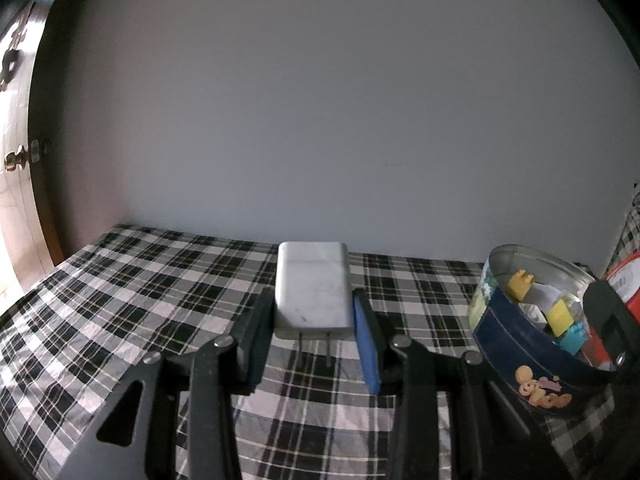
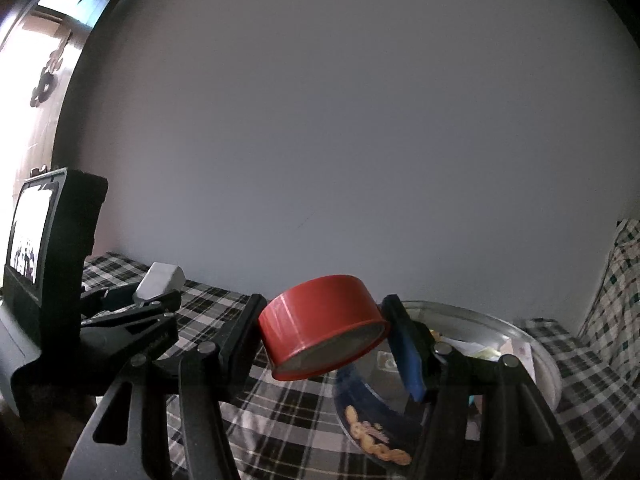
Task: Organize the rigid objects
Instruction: 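Carry the white charger and red tape roll toward the tin with both tools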
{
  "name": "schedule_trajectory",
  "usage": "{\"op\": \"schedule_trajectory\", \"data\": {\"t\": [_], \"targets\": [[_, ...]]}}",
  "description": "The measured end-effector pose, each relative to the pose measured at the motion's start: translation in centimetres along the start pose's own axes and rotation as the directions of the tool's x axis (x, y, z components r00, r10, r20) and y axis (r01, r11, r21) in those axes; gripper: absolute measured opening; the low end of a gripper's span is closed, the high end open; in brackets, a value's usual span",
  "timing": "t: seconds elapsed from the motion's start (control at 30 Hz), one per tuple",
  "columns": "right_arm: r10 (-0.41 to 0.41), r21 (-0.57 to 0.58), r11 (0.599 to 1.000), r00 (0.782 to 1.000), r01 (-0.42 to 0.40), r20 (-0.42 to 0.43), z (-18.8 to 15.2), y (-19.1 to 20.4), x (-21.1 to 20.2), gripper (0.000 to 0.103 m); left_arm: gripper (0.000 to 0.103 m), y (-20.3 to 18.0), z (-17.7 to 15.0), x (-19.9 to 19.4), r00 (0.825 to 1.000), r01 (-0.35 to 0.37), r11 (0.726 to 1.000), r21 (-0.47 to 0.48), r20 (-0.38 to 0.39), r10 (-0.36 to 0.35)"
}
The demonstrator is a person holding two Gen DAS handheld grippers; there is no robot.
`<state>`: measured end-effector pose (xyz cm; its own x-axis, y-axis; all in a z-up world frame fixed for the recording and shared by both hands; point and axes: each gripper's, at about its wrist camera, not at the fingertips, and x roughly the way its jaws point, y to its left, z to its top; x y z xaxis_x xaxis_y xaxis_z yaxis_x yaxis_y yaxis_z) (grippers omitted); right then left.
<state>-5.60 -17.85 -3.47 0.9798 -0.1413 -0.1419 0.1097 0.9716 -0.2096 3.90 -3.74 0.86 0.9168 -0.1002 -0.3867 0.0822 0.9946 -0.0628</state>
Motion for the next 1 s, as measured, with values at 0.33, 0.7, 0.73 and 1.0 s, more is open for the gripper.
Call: {"op": "schedule_trajectory", "data": {"t": [0.33, 0.7, 0.73, 1.0], "targets": [[-0.026, 0.010, 1.000, 0.999, 0.026, 0.040, 0.4, -2.0, -1.6, 0.062, 0.037, -2.1, -0.3, -0.5, 1.000, 0.029, 1.000, -0.009, -0.004, -0.029], [-0.069, 0.024, 0.997, 0.995, 0.067, 0.075, 0.6, -4.7, -2.8, 0.062, 0.037, -5.5, -0.5, -1.4, 0.998, 0.066, 0.998, 0.004, 0.009, -0.066], [-0.073, 0.028, 0.997, 0.994, 0.071, 0.077, 0.6, -5.0, -2.8, 0.062, 0.037, -5.8, -0.5, -1.5, 0.998, 0.069, 0.998, 0.006, 0.011, -0.069], [-0.118, 0.063, 0.992, 0.990, 0.113, 0.079, 0.6, -7.7, -3.5, 0.062, 0.037, -8.3, -0.4, -1.8, 0.995, 0.095, 0.995, 0.026, 0.019, -0.096]]}}
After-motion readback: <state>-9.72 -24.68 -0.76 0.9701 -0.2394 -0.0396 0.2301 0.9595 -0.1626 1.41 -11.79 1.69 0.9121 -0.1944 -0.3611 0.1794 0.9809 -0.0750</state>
